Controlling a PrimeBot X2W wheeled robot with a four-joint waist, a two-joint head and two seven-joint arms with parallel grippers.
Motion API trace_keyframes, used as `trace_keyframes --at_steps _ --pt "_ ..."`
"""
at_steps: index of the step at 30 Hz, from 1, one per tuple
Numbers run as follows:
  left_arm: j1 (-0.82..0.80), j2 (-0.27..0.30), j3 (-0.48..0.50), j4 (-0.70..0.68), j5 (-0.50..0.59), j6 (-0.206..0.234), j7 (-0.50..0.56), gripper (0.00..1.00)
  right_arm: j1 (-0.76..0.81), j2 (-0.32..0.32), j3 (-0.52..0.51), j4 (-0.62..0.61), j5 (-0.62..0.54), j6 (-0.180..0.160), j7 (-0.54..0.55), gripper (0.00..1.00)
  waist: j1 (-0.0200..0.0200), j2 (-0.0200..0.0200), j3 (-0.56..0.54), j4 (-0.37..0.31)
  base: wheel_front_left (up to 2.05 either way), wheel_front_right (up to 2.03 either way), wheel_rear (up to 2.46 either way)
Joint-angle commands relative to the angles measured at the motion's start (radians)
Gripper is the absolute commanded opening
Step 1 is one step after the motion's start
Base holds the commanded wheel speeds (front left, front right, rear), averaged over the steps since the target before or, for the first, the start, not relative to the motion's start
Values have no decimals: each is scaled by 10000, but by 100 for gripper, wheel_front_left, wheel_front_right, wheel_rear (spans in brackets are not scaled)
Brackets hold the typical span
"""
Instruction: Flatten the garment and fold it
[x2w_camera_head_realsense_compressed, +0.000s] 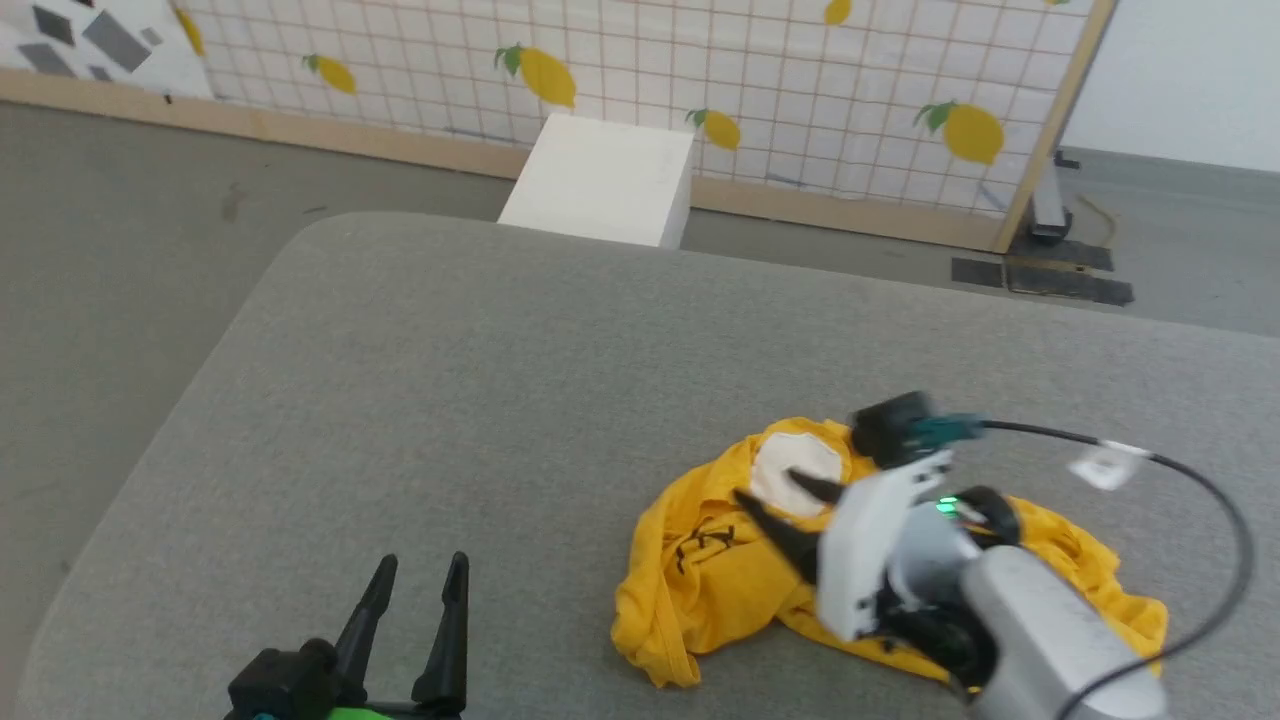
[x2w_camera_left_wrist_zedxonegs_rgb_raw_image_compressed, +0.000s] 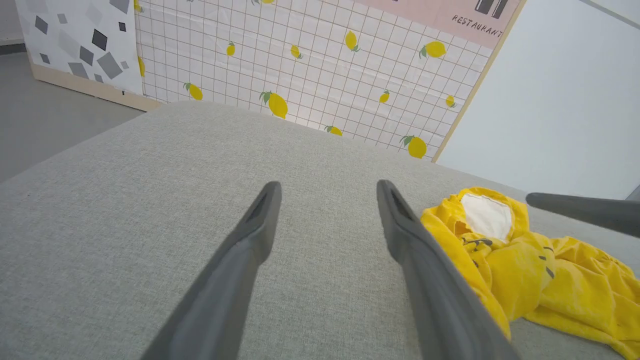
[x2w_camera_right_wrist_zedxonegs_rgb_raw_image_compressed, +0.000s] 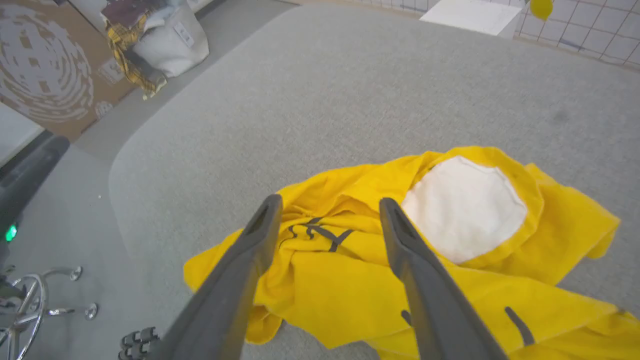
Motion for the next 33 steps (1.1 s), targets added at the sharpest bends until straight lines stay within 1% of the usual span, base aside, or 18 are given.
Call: trace_keyframes --at_steps 1,4,7,10,14,16,21,23,26,27,28,29,31,33 --pt "137 -28 63 -104 25 67 -38 100 370 -215 -386 -251 -165 -13 -232 100 0 0 -212 -360 0 0 0" --pt "303 -20 135 -249 41 102 -38 100 1121 -469 -1567 -888 -813 -13 -567 100 0 0 -231 -649 0 0 0" --pt "416 14 154 -301 40 114 -38 100 1883 -464 -2640 -1438 -1569 -13 -449 100 0 0 -170 -936 0 0 0" --pt "405 39 106 -321 -5 100 -35 100 2515 -555 -3488 -1886 -2464 -13 224 100 0 0 -38 -1134 0 0 0" --pt "250 100 55 -319 -67 76 -34 100 2866 -663 -4193 -2236 -3274 -13 1292 100 0 0 199 -1215 0 0 0" --pt "118 135 11 -307 -98 59 -34 100 2850 -722 -4476 -2258 -3657 -13 1655 100 0 0 346 -1169 0 0 0" --pt "-195 252 -109 -214 -197 15 -32 100 2496 -715 -4832 -1702 -4383 -13 2217 100 0 0 627 -901 0 0 0" --pt "-354 344 -135 -119 -255 -3 -32 100 2166 -558 -4839 -1050 -4644 -13 2279 100 0 0 736 -624 0 0 0" --pt "-430 407 -121 -41 -307 -13 -33 100 1850 -301 -4781 -317 -4746 -13 2270 100 0 0 798 -439 0 0 0" --pt "-449 417 -130 -31 -326 -17 -33 100 1715 -274 -4752 -23 -4790 -13 2221 62 0 0 830 -370 0 0 0" --pt "-464 428 -141 -20 -335 -20 -33 100 1602 -238 -4756 180 -4822 -13 2164 38 0 0 840 -325 0 0 0" --pt "-472 435 -141 -3 -345 -22 -33 100 1456 -186 -4791 372 -4875 -13 2077 0 0 0 840 -295 0 0 0" --pt "-474 432 -114 20 -367 -20 -34 100 1174 -202 -4820 581 -4980 -13 1928 0 0 0 822 -278 0 0 0" --pt "-452 418 -81 41 -372 6 -35 100 863 -372 -4894 617 -5054 -13 1687 0 0 0 764 -311 0 0 0"
